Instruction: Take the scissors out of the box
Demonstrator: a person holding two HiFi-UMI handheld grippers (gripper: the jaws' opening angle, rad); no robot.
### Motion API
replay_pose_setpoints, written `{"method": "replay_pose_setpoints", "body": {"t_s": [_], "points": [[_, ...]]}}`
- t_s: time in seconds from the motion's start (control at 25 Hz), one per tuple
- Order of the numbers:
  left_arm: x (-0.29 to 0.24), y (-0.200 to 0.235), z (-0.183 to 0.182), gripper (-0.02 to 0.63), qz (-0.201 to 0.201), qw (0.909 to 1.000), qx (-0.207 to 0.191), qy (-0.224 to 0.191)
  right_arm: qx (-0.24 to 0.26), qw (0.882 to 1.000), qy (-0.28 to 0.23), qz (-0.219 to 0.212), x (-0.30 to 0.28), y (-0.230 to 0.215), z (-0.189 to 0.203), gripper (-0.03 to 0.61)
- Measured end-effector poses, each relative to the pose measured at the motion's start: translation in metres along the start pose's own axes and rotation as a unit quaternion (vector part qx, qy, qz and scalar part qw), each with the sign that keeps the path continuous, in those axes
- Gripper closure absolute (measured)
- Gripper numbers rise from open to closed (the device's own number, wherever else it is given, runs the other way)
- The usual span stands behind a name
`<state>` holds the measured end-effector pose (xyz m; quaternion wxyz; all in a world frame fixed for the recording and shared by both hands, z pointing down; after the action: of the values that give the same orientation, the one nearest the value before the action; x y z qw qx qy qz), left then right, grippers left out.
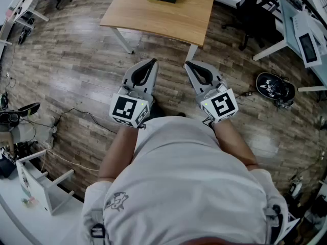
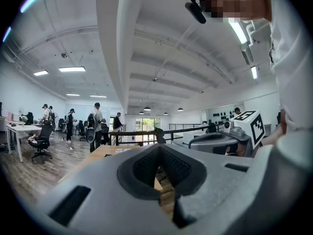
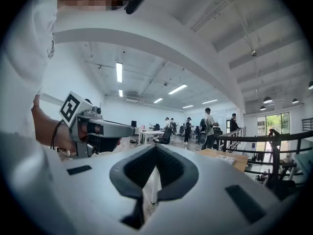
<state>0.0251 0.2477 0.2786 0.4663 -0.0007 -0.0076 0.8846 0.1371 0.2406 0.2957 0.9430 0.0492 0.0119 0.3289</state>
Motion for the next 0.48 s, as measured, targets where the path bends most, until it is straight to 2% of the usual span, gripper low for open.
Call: {"method": "replay_pose_setpoints", "body": {"t_s": [0.48], "points": [[-0.0049,-0.0040,0.0065,0.609,0.001,0.9999,0.012,0.005,-0.004,1.000,0.006,0.003,0.0048,-0.0063,0.0045,0.574]]}}
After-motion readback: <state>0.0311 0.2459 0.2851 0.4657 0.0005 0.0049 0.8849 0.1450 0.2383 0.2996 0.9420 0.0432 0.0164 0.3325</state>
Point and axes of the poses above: the fingertips, and each gripper's own axes: x backward along the fingers, y to its left, z out of its underside, the point moved 2 cm from there along x, backward along the fingers, and after that the axes turned 3 degrees about -y, right-handed, at the moved point
